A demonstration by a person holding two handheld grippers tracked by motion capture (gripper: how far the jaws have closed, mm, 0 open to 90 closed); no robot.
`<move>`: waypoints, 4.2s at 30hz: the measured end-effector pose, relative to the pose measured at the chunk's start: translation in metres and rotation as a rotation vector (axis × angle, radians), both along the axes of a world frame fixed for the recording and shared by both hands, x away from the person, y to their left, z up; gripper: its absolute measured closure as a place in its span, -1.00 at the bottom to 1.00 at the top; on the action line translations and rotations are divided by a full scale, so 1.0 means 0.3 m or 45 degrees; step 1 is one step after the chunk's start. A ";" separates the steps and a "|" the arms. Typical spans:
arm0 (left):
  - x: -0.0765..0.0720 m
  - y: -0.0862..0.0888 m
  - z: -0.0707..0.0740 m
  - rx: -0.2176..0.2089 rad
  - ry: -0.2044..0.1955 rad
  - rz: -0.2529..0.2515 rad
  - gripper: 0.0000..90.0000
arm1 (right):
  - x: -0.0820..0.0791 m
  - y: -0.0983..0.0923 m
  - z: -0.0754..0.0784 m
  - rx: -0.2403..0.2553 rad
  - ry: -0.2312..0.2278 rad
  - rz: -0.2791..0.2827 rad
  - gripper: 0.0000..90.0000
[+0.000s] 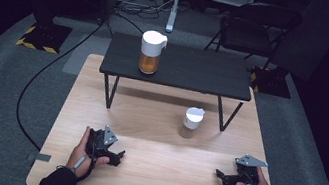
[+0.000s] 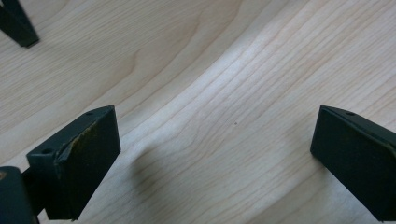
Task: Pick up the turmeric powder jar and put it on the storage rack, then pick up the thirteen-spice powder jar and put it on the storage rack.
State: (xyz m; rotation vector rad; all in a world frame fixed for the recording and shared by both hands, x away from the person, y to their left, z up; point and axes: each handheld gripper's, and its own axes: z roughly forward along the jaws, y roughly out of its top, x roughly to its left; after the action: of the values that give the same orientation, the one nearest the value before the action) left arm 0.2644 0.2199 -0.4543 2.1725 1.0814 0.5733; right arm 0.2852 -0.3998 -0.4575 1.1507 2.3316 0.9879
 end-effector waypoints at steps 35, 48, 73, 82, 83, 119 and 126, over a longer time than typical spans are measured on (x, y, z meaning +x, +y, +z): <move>0.048 0.065 0.001 -0.091 0.100 0.028 -0.99 | -0.002 -0.005 0.000 0.001 0.001 0.007 -1.00; 0.047 0.065 0.001 -0.090 0.099 0.028 -0.99 | -0.002 -0.005 0.003 -0.002 0.007 0.007 -1.00; 0.047 0.065 0.001 -0.090 0.099 0.028 -0.99 | -0.012 0.018 0.135 0.028 -0.117 0.015 -0.96; 0.047 0.065 0.001 -0.091 0.099 0.028 -0.99 | 0.008 0.042 0.172 0.037 -0.152 0.034 -0.96; 0.047 0.065 0.001 -0.091 0.100 0.028 -0.99 | 0.010 0.046 0.175 0.040 -0.155 0.035 -0.96; 0.046 0.064 0.001 -0.090 0.099 0.030 -0.99 | 0.189 0.213 0.182 0.062 -0.206 0.080 -0.96; 0.046 0.064 0.001 -0.089 0.099 0.030 -0.99 | 0.222 0.252 0.176 0.072 -0.210 0.102 -0.96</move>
State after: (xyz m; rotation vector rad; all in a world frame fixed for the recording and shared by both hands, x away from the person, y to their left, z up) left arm 0.2783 0.2392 -0.4539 2.1393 1.1527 0.4577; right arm 0.3518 -0.3241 -0.4048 0.9633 2.2469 1.1390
